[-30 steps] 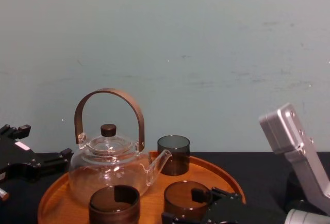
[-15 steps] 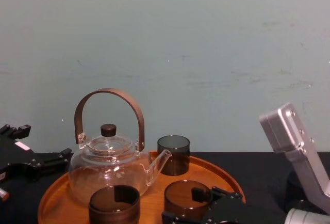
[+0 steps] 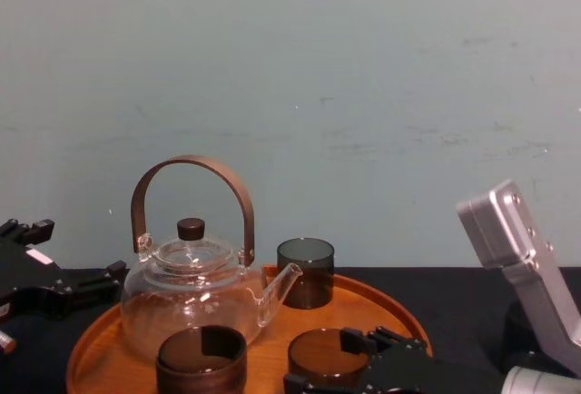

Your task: Pick up the glass from the table and place it on the tray.

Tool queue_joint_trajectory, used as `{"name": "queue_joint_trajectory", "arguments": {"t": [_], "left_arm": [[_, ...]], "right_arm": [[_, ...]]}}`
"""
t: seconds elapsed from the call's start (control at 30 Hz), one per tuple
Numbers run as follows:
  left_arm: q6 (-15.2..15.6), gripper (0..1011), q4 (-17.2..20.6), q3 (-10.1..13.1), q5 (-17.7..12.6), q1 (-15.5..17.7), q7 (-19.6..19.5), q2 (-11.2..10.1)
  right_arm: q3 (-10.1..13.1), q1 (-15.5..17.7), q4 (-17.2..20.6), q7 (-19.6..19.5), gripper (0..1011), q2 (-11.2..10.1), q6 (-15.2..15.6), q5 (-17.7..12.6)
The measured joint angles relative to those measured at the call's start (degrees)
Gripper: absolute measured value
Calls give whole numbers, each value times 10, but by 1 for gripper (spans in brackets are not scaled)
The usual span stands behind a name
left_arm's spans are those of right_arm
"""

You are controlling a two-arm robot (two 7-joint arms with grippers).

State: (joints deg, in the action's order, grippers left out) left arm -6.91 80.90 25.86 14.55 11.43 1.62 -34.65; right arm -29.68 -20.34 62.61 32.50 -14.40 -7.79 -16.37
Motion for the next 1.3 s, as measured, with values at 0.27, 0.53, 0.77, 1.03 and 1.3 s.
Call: {"name": "queue_joint_trajectory", "arguments": {"t": [0.27, 0.53, 0.77, 1.03, 1.3], "left_arm": [[0, 1001, 0, 0, 0, 0, 0, 0], [0, 1001, 0, 0, 0, 0, 0, 0], [0, 1001, 0, 0, 0, 0, 0, 0], [0, 1001, 0, 0, 0, 0, 0, 0], [0, 1001, 0, 0, 0, 0, 0, 0]], "right_arm": [[3, 10, 16, 1, 1003, -8, 15, -9], [7, 36, 60, -15, 1003, -29, 35, -6], [11, 60, 92, -26, 1003, -47, 43, -2], [23, 94, 132, -36, 1003, -65, 43, -1], [35, 121, 162, -43, 1002, -76, 42, -9]]}}
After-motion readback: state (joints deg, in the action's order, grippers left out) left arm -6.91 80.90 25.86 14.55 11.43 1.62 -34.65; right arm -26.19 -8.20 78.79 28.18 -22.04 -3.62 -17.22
